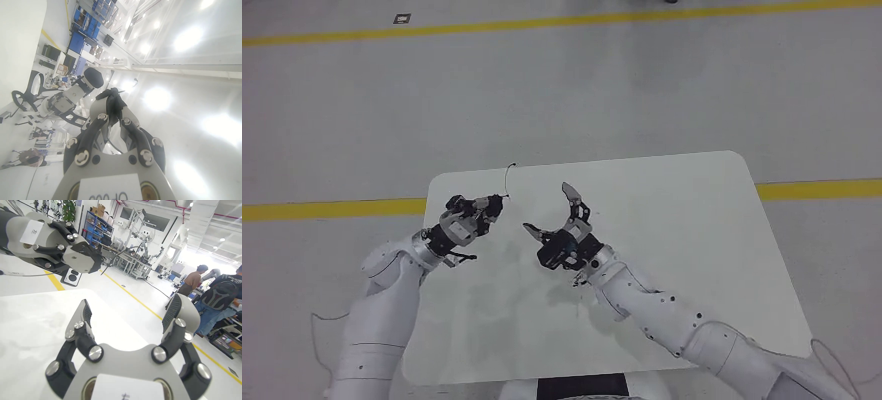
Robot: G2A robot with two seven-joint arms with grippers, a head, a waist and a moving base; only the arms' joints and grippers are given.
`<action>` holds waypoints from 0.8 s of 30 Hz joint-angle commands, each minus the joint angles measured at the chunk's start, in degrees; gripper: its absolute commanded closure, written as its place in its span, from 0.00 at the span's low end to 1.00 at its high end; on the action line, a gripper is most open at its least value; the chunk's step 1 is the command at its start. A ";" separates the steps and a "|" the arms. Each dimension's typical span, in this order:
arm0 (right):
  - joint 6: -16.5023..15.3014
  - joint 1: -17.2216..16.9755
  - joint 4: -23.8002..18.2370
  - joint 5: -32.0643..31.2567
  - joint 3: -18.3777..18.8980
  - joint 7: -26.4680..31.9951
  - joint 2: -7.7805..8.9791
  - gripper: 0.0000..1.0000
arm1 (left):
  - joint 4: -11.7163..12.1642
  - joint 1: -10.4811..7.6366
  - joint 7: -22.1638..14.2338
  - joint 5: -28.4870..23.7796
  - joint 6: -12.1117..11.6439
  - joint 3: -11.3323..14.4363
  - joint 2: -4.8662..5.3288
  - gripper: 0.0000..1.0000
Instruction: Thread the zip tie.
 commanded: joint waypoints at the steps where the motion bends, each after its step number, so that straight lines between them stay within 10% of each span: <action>1: -0.29 -0.20 -0.14 0.05 0.04 0.11 -0.03 0.00 | 0.01 0.06 0.79 -0.01 -0.18 0.12 -0.02 1.00; 7: 0.00 -0.01 0.08 0.00 0.40 -3.07 -0.65 0.00 | 1.85 0.99 4.40 -11.52 1.94 2.44 -0.23 1.00; 17: 0.00 0.39 2.37 0.00 0.00 -6.43 -2.44 0.00 | 2.77 0.43 6.37 -24.23 1.94 10.33 3.59 1.00; 24: 0.00 1.15 4.08 0.00 -0.15 -7.24 -3.48 0.56 | 1.54 0.22 6.65 -25.80 1.94 12.71 5.67 1.00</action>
